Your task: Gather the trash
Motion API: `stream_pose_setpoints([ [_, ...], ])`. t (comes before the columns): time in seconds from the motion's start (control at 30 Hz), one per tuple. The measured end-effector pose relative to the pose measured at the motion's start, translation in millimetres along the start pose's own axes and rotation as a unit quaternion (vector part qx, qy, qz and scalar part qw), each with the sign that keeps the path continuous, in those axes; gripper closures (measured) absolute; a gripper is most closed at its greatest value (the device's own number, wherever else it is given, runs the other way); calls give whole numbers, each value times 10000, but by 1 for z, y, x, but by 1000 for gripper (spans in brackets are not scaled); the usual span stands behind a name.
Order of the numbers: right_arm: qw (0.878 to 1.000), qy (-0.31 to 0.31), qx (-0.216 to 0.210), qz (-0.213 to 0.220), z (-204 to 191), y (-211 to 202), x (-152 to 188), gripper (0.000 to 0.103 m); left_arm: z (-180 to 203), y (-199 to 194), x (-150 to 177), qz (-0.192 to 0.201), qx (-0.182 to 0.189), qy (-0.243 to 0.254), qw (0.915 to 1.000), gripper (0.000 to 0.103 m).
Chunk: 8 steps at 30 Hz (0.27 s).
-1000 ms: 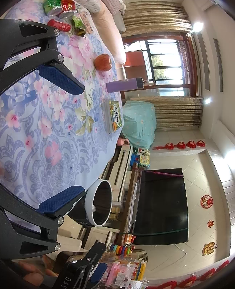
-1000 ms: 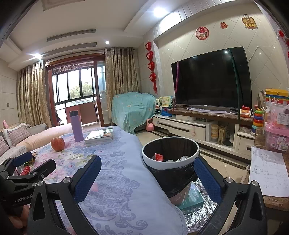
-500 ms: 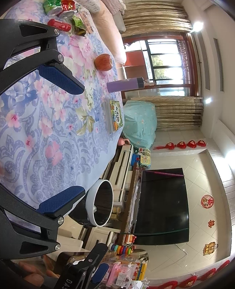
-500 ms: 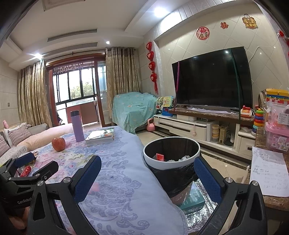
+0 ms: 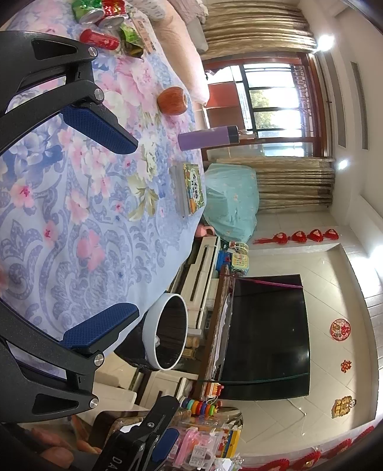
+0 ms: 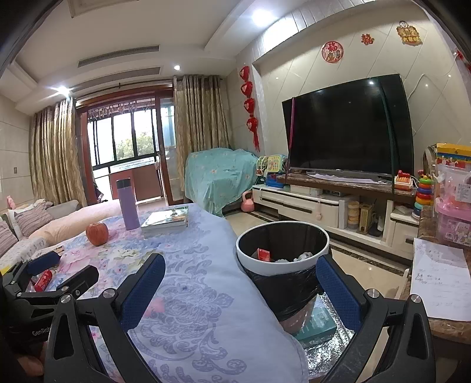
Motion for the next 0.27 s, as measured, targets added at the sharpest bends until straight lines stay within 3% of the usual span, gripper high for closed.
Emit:
stream_pose_setpoints([
  [0.27, 9999, 49, -77, -104, 2, 10, -2, 0, -3, 4, 1, -40, 10, -11, 10000, 0],
])
Point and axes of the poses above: each gripper's, at about its wrist camera, not at the fingertips, and y roughly the way its jaws point, z to its right, x to its underside, the point moved 1 cm from there along y, roughly the way its jaws point, and after that the axes turned 4 degrees about -z, right-handed, at the moved point
